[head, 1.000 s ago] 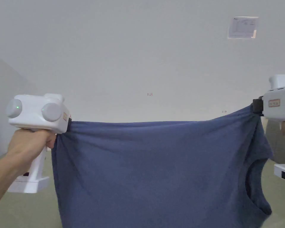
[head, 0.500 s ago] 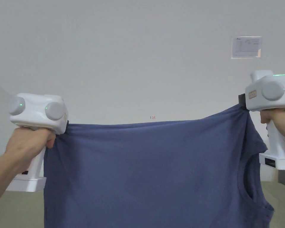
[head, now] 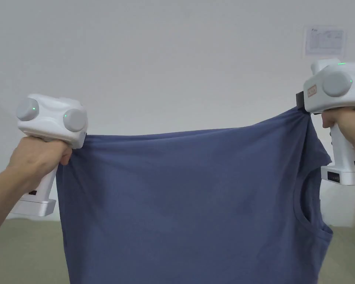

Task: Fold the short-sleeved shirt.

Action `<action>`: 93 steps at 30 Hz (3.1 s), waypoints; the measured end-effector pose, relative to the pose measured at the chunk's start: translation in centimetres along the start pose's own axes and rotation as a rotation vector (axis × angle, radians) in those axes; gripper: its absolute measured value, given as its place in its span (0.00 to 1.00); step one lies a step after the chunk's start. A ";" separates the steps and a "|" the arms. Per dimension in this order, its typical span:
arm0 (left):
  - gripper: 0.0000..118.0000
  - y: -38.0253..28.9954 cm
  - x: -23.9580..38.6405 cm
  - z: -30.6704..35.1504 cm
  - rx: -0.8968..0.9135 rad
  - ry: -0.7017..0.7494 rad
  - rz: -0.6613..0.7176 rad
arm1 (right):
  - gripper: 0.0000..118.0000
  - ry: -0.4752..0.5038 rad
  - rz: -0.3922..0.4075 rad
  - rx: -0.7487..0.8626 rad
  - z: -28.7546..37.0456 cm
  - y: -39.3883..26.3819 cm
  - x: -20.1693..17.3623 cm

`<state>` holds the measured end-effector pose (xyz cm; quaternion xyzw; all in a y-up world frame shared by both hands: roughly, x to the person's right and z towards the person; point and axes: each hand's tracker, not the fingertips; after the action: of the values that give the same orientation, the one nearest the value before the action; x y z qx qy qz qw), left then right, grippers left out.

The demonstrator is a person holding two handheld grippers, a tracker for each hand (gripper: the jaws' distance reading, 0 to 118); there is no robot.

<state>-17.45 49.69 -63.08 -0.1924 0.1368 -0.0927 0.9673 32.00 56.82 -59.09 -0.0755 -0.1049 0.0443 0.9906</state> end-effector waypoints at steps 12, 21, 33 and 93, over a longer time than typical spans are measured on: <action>0.01 -14.4 4.8 -9.6 -0.173 -0.058 0.000 | 0.02 0.043 0.031 -0.262 -5.6 -19.3 -2.8; 0.01 -25.6 5.1 -8.1 -0.276 -0.095 -0.064 | 0.02 0.091 -0.005 -0.412 -3.6 -32.0 -2.3; 0.01 -34.9 -0.6 4.5 -0.299 -0.189 -0.059 | 0.02 0.183 0.002 -0.444 15.0 -37.8 1.8; 0.98 -54.4 -8.9 20.3 -0.585 -0.326 0.082 | 0.00 0.255 -0.093 -0.650 36.3 -51.6 7.1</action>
<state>-26.67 9.39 -21.33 -0.4687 0.0086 0.0214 0.8831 34.81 11.84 -14.33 -0.3872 0.0075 -0.0462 0.9208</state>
